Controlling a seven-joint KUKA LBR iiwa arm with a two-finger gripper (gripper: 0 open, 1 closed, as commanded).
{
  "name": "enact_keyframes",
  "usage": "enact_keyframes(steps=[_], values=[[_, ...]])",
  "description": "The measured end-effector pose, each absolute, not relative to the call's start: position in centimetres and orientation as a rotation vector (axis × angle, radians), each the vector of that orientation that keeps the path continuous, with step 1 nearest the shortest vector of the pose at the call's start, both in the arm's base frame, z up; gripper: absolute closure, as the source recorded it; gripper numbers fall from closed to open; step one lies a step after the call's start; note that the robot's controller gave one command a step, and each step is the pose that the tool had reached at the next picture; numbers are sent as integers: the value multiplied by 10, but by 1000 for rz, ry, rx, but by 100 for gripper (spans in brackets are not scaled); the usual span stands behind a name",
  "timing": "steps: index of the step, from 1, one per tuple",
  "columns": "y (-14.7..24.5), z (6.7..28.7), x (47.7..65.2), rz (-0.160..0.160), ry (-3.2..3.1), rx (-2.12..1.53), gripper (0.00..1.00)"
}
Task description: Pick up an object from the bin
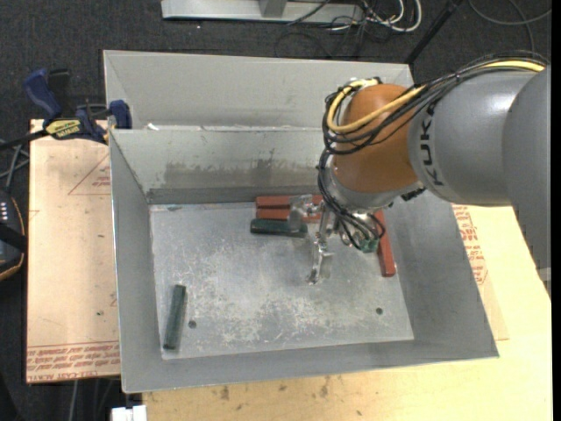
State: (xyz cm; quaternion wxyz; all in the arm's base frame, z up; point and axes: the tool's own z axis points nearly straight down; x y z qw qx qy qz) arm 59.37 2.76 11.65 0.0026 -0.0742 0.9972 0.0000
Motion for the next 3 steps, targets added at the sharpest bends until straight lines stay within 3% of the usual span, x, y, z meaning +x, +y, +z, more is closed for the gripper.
enact_keyframes(steps=[1, 2, 3], values=[[68, 100, 606, 1, 3130, -218, 0], [9, 76, 652, -1, 3117, -311, 100], [9, 76, 652, -1, 3117, -311, 100]])
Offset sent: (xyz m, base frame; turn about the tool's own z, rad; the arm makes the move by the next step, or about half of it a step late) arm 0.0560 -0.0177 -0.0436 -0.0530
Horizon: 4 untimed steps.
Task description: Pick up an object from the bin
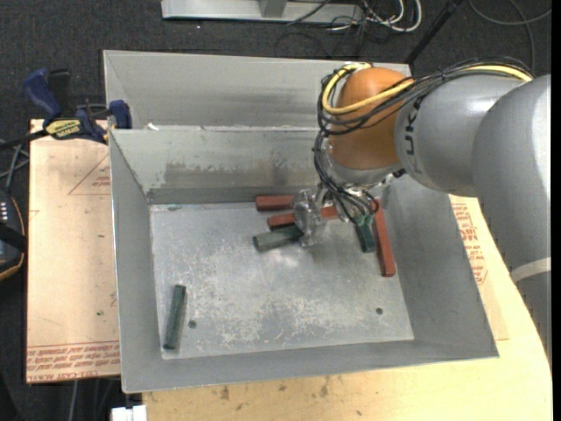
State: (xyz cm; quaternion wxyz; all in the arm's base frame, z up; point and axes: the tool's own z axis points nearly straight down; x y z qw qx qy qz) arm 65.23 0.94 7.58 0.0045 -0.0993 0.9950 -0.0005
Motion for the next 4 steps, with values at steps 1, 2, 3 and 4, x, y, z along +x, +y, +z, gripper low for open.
enact_keyframes(steps=[1, 2, 3, 4], values=[[15, 129, 645, 2, 3121, -382, 100], [30, 77, 637, 3, 3133, -211, 0], [31, 81, 639, 2, 3128, -212, 100], [31, 81, 639, 2, 3128, -212, 100]])
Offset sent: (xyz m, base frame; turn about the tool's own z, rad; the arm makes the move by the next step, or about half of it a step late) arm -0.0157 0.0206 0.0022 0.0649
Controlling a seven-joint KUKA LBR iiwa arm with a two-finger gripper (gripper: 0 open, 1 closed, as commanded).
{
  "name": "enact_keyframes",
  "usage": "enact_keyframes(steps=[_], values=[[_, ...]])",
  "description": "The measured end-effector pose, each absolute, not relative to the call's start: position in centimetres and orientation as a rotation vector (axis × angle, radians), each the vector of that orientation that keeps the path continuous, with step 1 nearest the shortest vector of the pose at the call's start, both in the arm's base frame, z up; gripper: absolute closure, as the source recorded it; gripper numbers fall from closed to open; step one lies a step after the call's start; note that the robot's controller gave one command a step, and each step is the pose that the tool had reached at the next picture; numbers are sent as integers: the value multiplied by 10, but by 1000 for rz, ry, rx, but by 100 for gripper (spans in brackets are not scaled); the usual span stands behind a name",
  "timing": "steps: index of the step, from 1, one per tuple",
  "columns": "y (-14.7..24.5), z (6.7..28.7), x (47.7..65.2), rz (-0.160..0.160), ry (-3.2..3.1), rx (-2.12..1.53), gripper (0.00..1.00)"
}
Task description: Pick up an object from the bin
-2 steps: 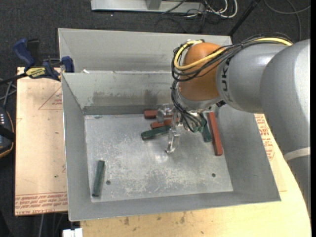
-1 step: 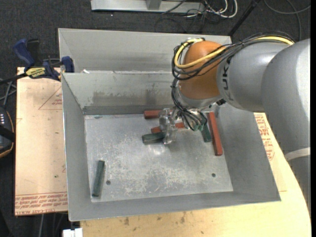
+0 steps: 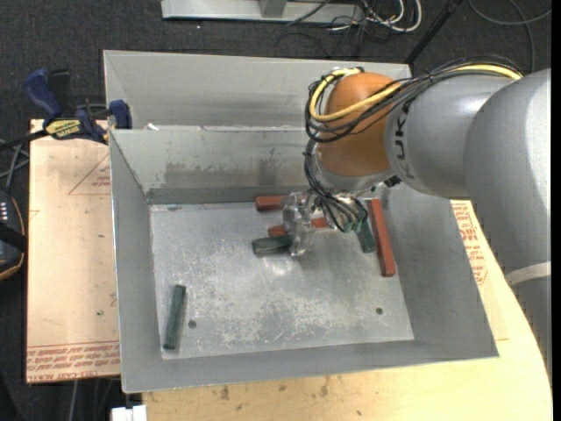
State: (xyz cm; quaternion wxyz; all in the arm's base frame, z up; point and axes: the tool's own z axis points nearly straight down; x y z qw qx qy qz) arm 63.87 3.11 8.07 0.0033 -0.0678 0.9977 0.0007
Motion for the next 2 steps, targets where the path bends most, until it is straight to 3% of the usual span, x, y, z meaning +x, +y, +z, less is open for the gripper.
enact_keyframes(steps=[1, 2], values=[[18, 137, 625, 3, 3138, -210, 100], [35, 231, 603, 2, 3138, -89, 100]])
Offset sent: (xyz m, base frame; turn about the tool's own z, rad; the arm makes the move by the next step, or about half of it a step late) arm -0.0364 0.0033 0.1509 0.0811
